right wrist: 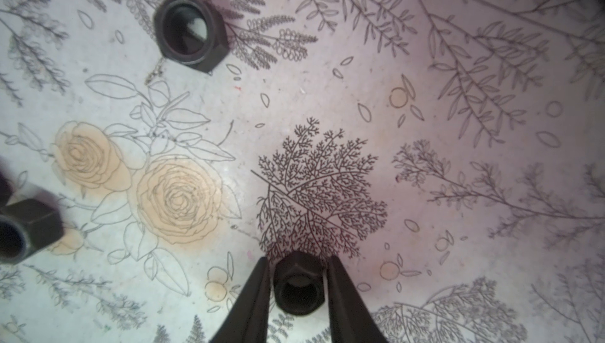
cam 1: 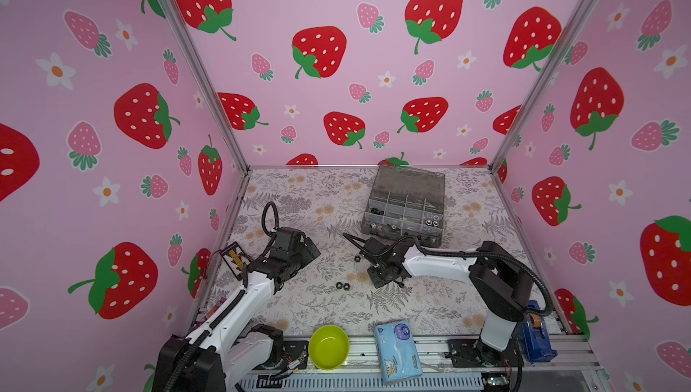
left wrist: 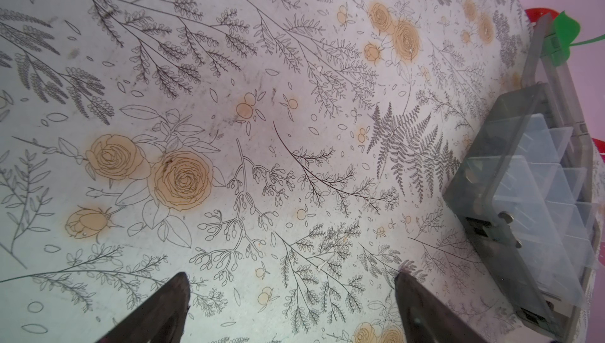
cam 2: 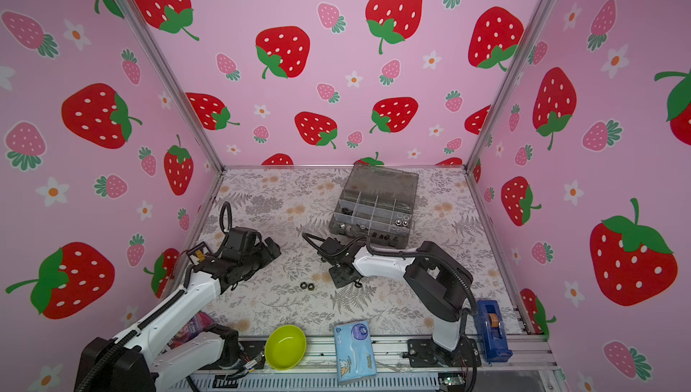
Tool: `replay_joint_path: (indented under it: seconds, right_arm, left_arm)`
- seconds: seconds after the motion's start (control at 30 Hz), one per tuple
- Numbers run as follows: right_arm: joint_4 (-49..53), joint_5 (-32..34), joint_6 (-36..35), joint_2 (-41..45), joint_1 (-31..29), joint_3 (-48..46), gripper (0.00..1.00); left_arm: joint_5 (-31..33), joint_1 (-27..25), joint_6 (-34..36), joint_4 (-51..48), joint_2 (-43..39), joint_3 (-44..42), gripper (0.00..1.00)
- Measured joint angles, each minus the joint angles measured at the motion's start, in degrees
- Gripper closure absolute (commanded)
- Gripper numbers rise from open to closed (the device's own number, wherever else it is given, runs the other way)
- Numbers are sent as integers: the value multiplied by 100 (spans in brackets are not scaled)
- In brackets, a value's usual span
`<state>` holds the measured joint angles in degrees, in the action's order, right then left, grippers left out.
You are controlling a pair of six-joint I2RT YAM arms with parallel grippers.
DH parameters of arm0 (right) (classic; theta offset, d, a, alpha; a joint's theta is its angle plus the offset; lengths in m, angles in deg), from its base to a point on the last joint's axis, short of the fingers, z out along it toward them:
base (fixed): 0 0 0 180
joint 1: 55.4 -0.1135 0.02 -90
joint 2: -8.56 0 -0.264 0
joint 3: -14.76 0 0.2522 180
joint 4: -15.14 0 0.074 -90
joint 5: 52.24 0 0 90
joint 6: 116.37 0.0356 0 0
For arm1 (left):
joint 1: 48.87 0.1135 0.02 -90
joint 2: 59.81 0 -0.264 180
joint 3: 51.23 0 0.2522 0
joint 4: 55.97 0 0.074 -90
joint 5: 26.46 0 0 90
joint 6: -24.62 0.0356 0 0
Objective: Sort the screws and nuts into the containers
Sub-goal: 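Lift the black hex nut with the right gripper and carry it toward the box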
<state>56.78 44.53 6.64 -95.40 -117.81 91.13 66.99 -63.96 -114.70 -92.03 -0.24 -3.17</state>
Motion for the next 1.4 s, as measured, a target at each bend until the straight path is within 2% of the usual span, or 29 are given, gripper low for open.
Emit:
replay_joint_path:
  seconds: [0.23,0.33,0.5,0.8,0.93,1.1,1.4]
  right_arm:
    - [-2,2,-2,11,0,0,83]
    - [4,17,-4,33,4,0,92]
    - [363,175,-9,214,149,0,93]
    - [358,535,-284,1172,1381,330,92]
    - [177,573,-492,1259,2061,529,92]
    - [79,669,-767,925,2638,1036,92]
    - [-129,636,-1067,-116,3185,1635,92]
  left_arm:
    - [4,7,0,-20,-105,0,1]
    - [4,9,0,-22,-114,0,1]
    - [4,9,2,-22,-116,0,1]
    - [4,9,9,-24,-275,0,1]
    - [2,9,11,-24,-295,0,1]
    - [0,9,22,-24,-297,0,1]
    - [-4,9,24,-24,-297,0,1]
